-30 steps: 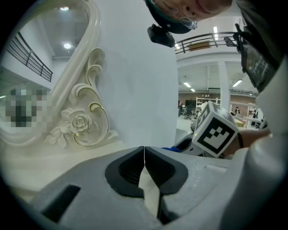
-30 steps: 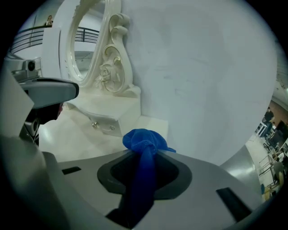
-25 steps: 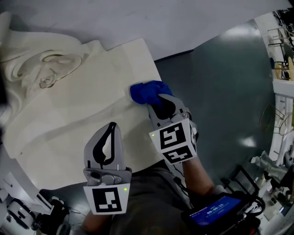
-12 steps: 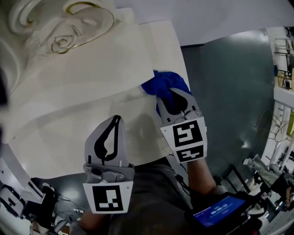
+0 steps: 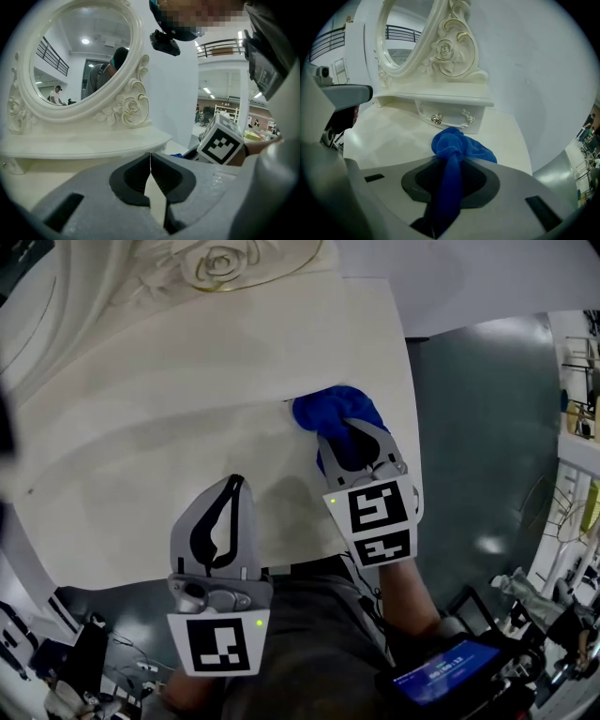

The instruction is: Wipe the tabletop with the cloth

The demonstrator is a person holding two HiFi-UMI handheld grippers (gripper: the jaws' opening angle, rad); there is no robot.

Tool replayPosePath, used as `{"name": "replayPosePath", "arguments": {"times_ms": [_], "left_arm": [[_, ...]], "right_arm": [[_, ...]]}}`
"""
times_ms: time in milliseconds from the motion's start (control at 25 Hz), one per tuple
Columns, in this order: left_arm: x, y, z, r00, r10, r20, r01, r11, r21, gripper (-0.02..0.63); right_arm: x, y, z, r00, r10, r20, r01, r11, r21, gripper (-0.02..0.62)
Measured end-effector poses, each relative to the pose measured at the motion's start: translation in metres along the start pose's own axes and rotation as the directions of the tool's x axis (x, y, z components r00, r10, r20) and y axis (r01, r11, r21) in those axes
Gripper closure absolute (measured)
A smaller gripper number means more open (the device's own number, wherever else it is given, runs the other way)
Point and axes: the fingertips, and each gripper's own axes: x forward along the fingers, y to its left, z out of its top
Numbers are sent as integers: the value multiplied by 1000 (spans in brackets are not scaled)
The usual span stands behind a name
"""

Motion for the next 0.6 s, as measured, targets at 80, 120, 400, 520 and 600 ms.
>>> {"name": "replayPosePath", "arguments": {"times_ms": [80,120,400,520,600], "left_arm": [[-16,14,-6,1000,15,7,-15,1000,-5,589],[-26,22,-8,1000,23,9,-23,1000,-6,589],[-60,57,-13,996,85,18,-84,996,-28,589],[-76,76,-15,995,102,19,-101,994,-37,589],[-93,97,-26,992,122,20,-121,991,-51,589]], "right_arm": [[2,20,3,1000,1,5,-1,1000,-9,500],[3,31,6,1000,3,7,-3,1000,-13,500],[11,77,24,999,44,10,-44,997,-56,500],[16,99,34,999,51,9,-51,996,-70,500],[24,124,39,998,59,8,-58,995,-85,500]]}}
